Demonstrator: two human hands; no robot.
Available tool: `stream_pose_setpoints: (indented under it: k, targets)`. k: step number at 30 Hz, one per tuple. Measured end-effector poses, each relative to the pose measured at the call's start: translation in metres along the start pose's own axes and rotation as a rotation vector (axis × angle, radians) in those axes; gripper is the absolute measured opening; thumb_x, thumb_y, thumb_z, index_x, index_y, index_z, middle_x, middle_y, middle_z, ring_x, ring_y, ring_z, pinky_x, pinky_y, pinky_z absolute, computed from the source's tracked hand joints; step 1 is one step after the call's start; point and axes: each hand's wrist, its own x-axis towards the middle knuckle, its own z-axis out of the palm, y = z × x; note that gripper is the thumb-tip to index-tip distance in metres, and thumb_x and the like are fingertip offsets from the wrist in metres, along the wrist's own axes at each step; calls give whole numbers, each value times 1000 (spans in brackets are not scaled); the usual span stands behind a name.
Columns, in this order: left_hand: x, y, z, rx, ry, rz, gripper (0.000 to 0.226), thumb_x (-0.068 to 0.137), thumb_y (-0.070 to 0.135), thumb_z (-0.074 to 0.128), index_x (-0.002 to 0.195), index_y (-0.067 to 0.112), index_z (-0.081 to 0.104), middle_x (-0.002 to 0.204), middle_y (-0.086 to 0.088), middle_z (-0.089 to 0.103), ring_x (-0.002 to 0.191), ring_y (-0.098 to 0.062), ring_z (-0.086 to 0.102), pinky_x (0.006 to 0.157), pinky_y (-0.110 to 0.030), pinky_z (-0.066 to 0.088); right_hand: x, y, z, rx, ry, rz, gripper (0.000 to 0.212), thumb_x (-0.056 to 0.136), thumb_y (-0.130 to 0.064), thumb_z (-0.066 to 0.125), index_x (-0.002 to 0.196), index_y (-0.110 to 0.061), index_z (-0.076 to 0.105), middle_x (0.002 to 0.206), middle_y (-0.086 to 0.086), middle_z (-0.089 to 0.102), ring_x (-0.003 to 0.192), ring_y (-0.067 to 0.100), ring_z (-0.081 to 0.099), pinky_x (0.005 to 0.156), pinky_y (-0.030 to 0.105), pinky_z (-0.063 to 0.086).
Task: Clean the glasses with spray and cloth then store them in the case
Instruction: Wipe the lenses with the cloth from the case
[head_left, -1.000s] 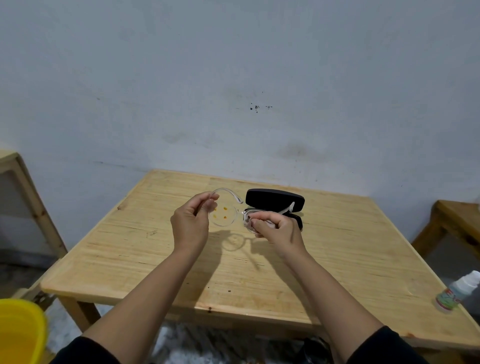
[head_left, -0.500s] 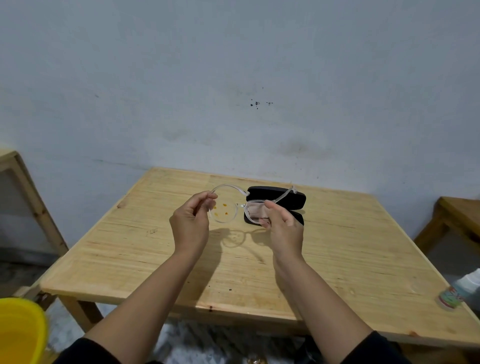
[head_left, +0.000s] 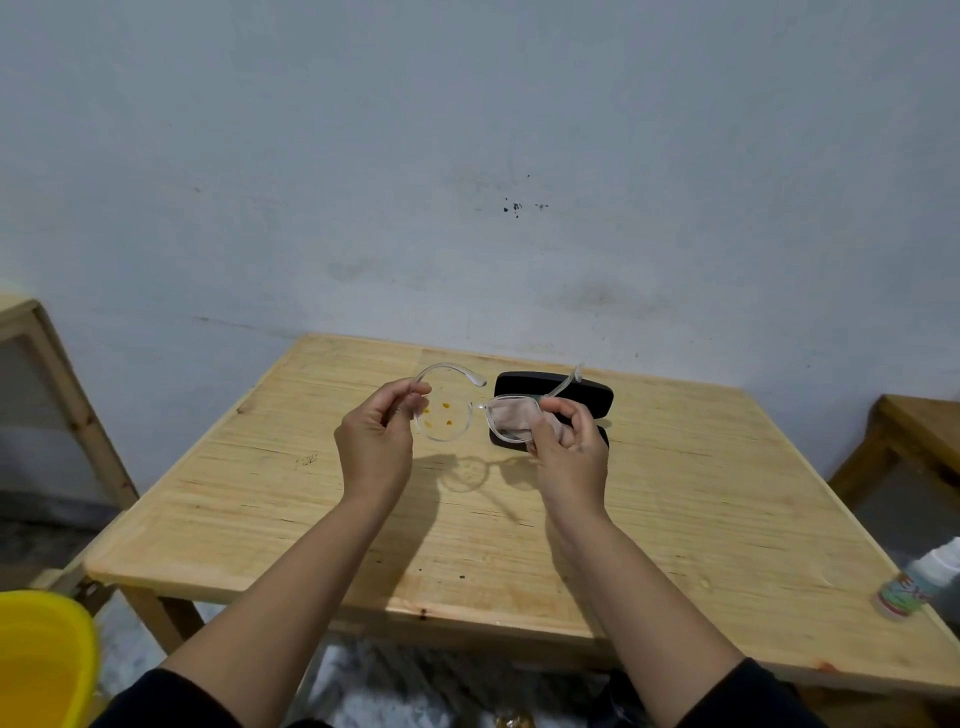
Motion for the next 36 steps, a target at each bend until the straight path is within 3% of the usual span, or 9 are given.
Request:
stream_pose_setpoints:
  k: [4, 10, 21, 29, 33, 36]
  targets:
    - [-2, 0, -2, 6, -21, 5, 29, 87, 8, 59, 78, 35, 67, 70, 28, 68, 74, 2, 65, 76, -16, 50, -2, -1, 0, 22, -39, 0, 12, 87, -16, 64, 84, -28, 61, 78, -5, 59, 64, 6, 54, 64, 22, 48]
    - [-2, 1, -3, 1, -34, 25, 29, 86, 8, 60, 78, 34, 67, 71, 26, 68, 75, 1, 66, 74, -11, 49, -3, 2, -1, 57, -108, 9, 12, 84, -14, 68, 83, -26, 66, 83, -6, 62, 82, 12, 59, 82, 32, 51]
    - [-7, 1, 1, -17, -58, 34, 23, 87, 5, 60, 81, 26, 69, 70, 28, 68, 72, 5, 65, 70, -5, 46, -3, 4, 2, 64, 11, 120, 21, 81, -7, 65, 77, -25, 74, 88, 2, 72, 85, 16, 64, 74, 24, 49]
    - [-7, 4, 4, -19, -50, 34, 27, 88, 5, 58, 80, 30, 68, 70, 27, 68, 74, 4, 66, 70, -7, 47, -8, -2, -3, -85, -148, 95, 14, 78, -16, 70, 90, -22, 76, 88, 1, 75, 90, 13, 69, 79, 26, 54]
    - [-3, 0, 1, 7, -17, 42, 28, 88, 5, 58, 79, 30, 68, 71, 27, 68, 71, 4, 65, 73, -13, 51, -8, -9, -6, -179, -290, 69, 15, 78, -8, 67, 86, -18, 76, 79, -3, 73, 69, -2, 66, 61, 9, 47]
    - [1, -3, -1, 30, -5, 39, 23, 88, 4, 56, 82, 22, 69, 72, 27, 67, 69, 5, 63, 73, -14, 52, -6, -9, -9, -258, -397, 52, 22, 77, -3, 65, 75, -22, 76, 66, -6, 72, 66, 4, 66, 66, 19, 54]
